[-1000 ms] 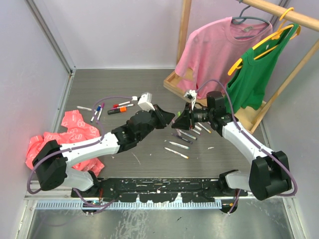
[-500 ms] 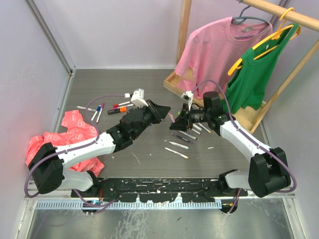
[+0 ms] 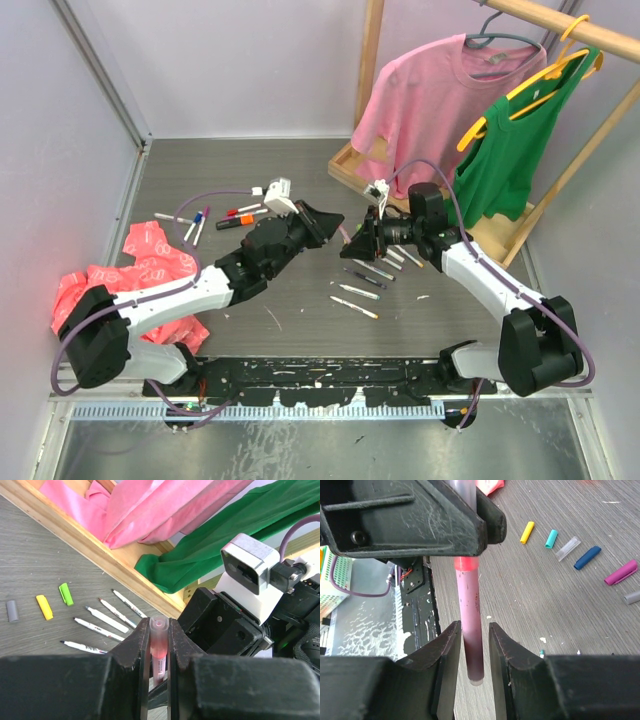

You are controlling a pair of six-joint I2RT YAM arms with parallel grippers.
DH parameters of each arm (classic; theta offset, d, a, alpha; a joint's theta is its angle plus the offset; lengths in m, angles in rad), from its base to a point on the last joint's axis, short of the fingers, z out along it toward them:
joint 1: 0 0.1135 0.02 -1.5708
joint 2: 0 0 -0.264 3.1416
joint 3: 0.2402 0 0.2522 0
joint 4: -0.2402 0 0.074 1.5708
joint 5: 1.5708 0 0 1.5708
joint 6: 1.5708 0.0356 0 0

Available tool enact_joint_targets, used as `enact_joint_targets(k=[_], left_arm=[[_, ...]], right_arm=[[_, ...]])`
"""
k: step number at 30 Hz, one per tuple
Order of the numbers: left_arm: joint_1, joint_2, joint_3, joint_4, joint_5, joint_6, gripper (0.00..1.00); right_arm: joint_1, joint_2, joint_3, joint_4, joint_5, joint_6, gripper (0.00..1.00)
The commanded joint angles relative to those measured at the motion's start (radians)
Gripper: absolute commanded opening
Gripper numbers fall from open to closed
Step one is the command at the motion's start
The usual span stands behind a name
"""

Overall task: Open the pen caps
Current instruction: Open the pen cap from the pen.

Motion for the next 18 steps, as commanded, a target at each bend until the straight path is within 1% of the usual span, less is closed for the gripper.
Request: enact_joint_targets(k=[1, 4, 8, 9, 14, 18], left_arm=[[0.004, 0.009, -0.001, 0.074, 0.004, 0.024, 0.0], [0.004, 0.016, -0.003, 0.083, 0.003, 0.026, 0.0], [0.023, 0.015, -0.005, 0.094, -0.014, 0.038, 0.0], [0.035, 0.011, -0.006, 0.093, -0.018, 0.032, 0.0], [0.159, -0.018, -0.001, 0.119, -0.023, 0.006, 0.0], [0.247, -0.046, 0.038, 0.132, -0.06, 0.044, 0.0]], right_arm=[[0.005, -0.032, 0.037, 0.054, 0.002, 0.022, 0.33], [0.005, -0.033, 0.038, 0.054, -0.002, 0.019, 0.24], [0.005, -0.02, 0.05, 0.022, -0.019, -0.014, 0.03], [0.006, -0.013, 0.057, 0.004, -0.021, -0.027, 0.01], [0.016, 0.023, 0.081, -0.05, -0.026, -0.058, 0.01], [0.041, 0.056, 0.095, -0.089, 0.004, -0.084, 0.01]])
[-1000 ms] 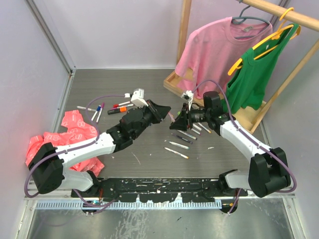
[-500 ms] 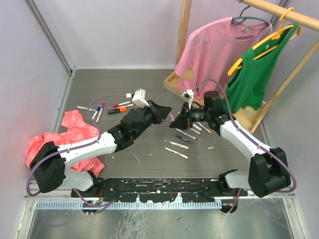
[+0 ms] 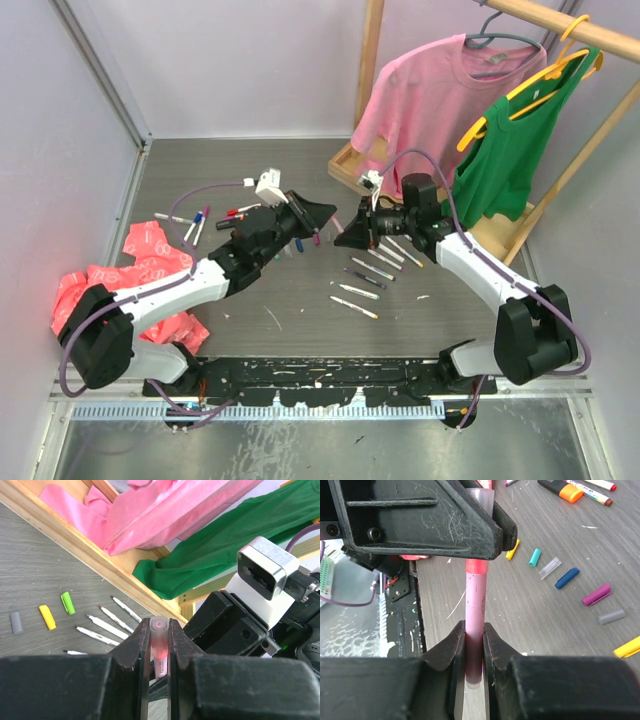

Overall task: Open the pen caps
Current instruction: Open the pen cap from the pen.

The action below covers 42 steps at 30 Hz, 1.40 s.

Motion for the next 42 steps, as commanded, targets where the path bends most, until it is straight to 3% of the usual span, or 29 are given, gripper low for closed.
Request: enact_joint_targets(k=[1, 20, 34, 42], left_arm=[[0.145, -0.066, 0.059, 0.081, -0.194, 0.086, 0.0], [0.295, -0.203, 0.074, 0.035, -0.252, 0.099, 0.0], [0.308, -0.195, 0.107, 0.139, -0.47, 0.338, 0.0], [0.41, -0.171, 0.166, 0.076, -0.411, 0.126, 0.0]], right_arm=[[0.031, 0.018, 0.036, -0.112, -0.026, -0.064, 0.01], [0.123, 0.118, 0.081, -0.226, 0.023, -0.164, 0.01], [0.129, 0.148, 0.058, -0.153, -0.078, -0.07, 0.01], [0.136, 0.149, 0.046, -0.14, -0.078, -0.097, 0.01]])
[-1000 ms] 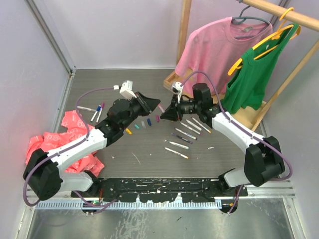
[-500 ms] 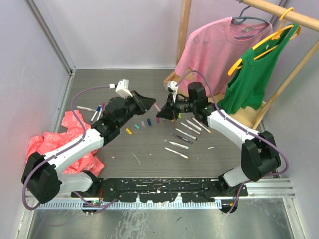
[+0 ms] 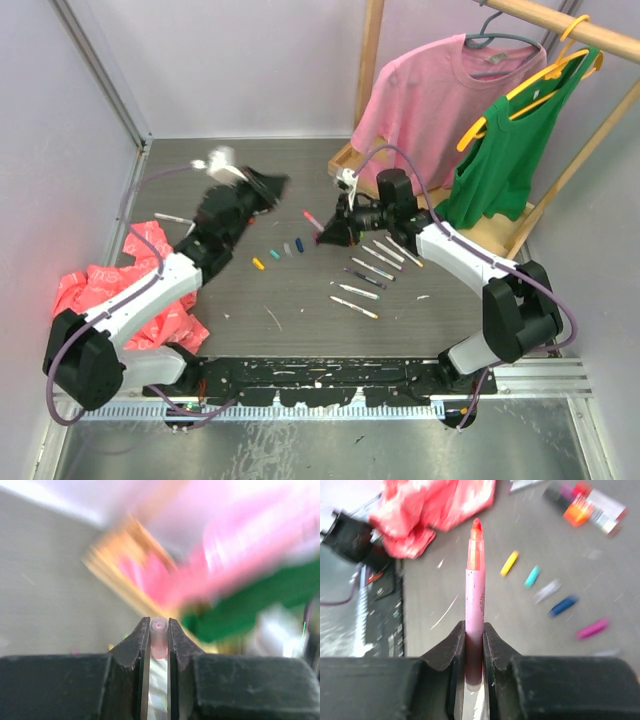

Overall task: Open the pen caps
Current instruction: Open the pen cap from the pen.

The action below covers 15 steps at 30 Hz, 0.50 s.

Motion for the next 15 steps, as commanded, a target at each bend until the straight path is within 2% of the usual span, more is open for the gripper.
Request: enact_joint_targets(k=[1, 9, 13, 15], left_arm=[[0.231, -0.043, 0.154, 0.224, -0.463, -0.018, 0.0], [0.265, -0.092, 0.126, 0.176, -0.427, -0.06, 0.0], [0.27, -0.188, -0.013, 0.137, -0.276, -0.064, 0.0], [0.271, -0.251, -0.08, 0.032, -0.186, -0.071, 0.0]], right_arm=[[0.008, -0.008, -0.081, -0.271, -0.195, -0.018, 0.01], [0.009, -0.02, -0.074, -0.289, -0.175, -0.041, 0.01], [0.026, -0.044, -0.036, -0.419, -0.076, -0.138, 0.01], [0.058, -0.053, -0.012, -0.51, -0.009, -0.198, 0.01]])
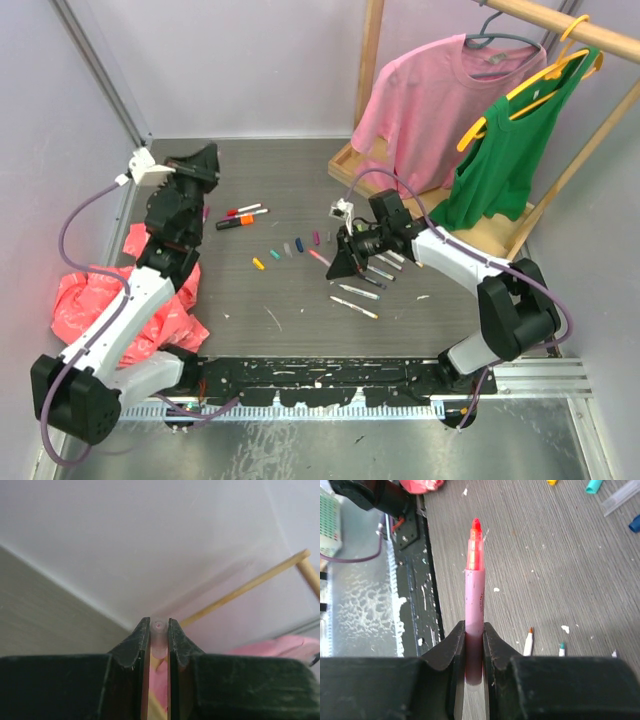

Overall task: Open the pen caps
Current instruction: Open the pen cap from the pen, then place the pen at the center of the board, then place the pen cap at the center of the board.

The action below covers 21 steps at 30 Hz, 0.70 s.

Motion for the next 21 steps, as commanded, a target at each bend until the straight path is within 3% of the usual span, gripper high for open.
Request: enact_joint_targets(k=[1, 5, 11, 21], left_arm=[[0.004, -0.125, -0.12, -0.184, 0.165, -0.03, 0.0], [0.003, -0.232, -0.214, -0.497, 0.219, -0.074, 0.0], [0.003, -0.254, -0.348, -0.722, 0.241, -0.211, 0.0], [0.003, 0.032, -0.413, -0.627, 0.271, -0.317, 0.0]], right_arm=[[0.067, -0.066, 0.082, -0.183, 0.132, -0.149, 0.01], [0.195, -0.108, 0.018, -0.242, 0.338, -0.214, 0.01], [0.356, -0.101, -0.064, -0.29, 0.529, -0.281, 0.01], [0.431, 0.011, -0.067, -0.298, 0.714, -0.31, 0.02]])
